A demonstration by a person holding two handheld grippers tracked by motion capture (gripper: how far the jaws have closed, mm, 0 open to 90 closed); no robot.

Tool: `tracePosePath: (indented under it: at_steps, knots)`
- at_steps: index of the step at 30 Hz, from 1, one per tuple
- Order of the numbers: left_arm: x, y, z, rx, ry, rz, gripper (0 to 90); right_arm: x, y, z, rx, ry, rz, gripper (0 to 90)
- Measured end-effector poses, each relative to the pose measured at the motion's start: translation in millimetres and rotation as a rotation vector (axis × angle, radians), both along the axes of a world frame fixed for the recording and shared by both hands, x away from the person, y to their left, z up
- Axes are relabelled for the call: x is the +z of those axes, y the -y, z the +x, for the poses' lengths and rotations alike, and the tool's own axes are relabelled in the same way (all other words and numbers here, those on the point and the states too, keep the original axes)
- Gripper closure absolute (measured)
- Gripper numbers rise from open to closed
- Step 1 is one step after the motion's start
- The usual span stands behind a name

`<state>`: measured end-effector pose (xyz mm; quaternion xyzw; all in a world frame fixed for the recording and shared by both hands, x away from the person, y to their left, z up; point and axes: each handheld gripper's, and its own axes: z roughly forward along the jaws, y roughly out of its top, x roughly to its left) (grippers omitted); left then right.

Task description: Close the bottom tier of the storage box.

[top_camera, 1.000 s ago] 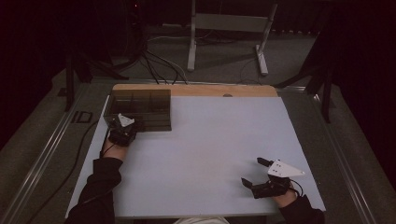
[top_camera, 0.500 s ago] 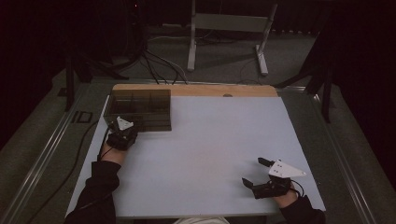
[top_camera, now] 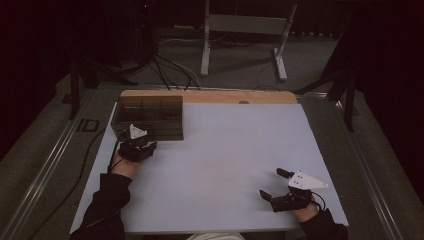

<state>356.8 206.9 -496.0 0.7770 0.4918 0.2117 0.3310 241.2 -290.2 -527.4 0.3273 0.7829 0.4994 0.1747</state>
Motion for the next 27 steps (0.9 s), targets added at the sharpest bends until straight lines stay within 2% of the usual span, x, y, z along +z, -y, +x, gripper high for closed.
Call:
tracePosePath:
  at_steps: [1, 3, 5, 8, 10, 12, 14, 17, 19, 20, 22, 24, 27]
  knots:
    - [0.8, 0.8, 0.1, 0.000, 0.001, -0.003, 59.7, -0.2, 0.2, 0.4, 0.000, -0.001, 0.002, 0.1]
    - [1.9, 2.7, 0.7, 0.001, -0.004, -0.003, 50.6, -0.5, 0.5, 0.8, 0.000, -0.004, 0.004, 0.1]
    - [2.1, 4.2, 0.8, -0.001, -0.002, -0.012, 46.7, -0.5, 1.0, 1.2, -0.001, -0.004, 0.009, 0.1]
    - [1.0, 7.5, 1.1, -0.010, -0.018, -0.001, 37.4, -0.4, 0.8, 1.0, 0.001, -0.002, 0.005, 0.1]
    - [-0.5, 10.2, 2.1, -0.012, -0.044, 0.006, 26.3, -0.3, 0.4, 0.9, 0.004, -0.002, 0.002, 0.1]
    - [-2.1, 12.1, 2.5, -0.043, -0.060, -0.003, 17.3, -0.1, 0.1, 0.5, 0.005, 0.001, 0.000, 0.1]
    - [-2.4, 14.4, 2.3, -0.064, -0.057, -0.022, 15.5, 0.0, 0.3, 0.8, 0.004, 0.001, -0.001, 0.1]
    - [-2.7, 19.3, 2.4, -0.098, -0.069, -0.006, 2.2, 0.0, 0.3, 0.8, 0.004, 0.002, -0.002, 0.1]
    - [-2.4, 20.9, 1.4, -0.107, -0.062, 0.002, 1.4, 0.0, 0.2, 0.8, 0.004, 0.001, -0.001, 0.1]
    - [-1.5, 23.2, -0.2, -0.139, -0.053, -0.014, 1.4, 0.0, -0.1, 0.8, 0.003, -0.001, -0.001, 0.1]
    - [0.1, 25.0, -2.0, -0.165, -0.047, -0.021, 1.3, 0.2, -1.2, 0.4, 0.006, 0.000, -0.006, 0.1]
    - [1.7, 25.6, -4.0, -0.170, -0.029, -0.033, 1.1, 0.7, -1.5, 0.3, 0.008, 0.003, -0.008, 0.1]
    - [3.4, 24.5, -6.2, -0.189, -0.028, -0.062, 1.1, 1.7, -2.9, -0.4, 0.009, 0.007, -0.010, 0.1]
